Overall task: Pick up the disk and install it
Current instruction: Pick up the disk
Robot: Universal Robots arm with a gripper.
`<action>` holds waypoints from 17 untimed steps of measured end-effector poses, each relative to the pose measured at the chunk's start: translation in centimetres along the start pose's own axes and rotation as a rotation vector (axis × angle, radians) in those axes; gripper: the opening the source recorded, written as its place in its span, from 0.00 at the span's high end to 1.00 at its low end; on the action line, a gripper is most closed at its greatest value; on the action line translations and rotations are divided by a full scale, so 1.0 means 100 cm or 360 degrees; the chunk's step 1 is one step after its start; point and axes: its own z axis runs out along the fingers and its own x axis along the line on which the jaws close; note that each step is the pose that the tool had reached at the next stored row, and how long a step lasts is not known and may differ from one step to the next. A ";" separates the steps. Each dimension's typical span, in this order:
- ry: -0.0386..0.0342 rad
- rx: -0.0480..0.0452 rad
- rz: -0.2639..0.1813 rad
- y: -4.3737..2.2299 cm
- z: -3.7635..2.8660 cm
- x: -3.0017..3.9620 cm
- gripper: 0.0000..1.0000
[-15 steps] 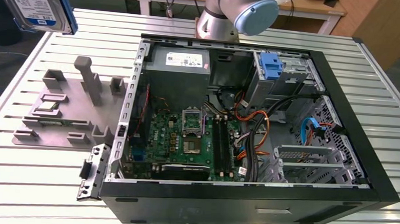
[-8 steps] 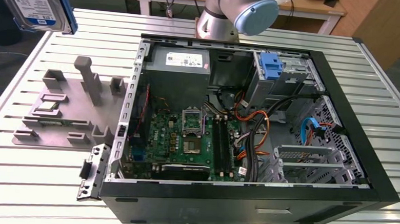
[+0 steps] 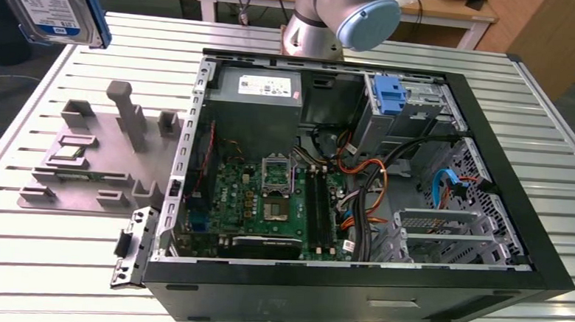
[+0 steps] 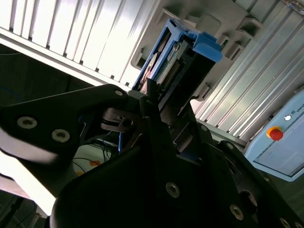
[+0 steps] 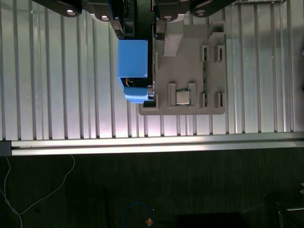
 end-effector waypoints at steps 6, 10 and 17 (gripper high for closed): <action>0.0000 0.0000 0.0000 0.0000 -0.0001 0.0000 0.65; 0.0000 -0.0001 0.0000 -0.0012 -0.0003 0.0000 0.65; 0.0000 0.0000 0.0002 -0.0098 -0.0010 -0.0005 0.65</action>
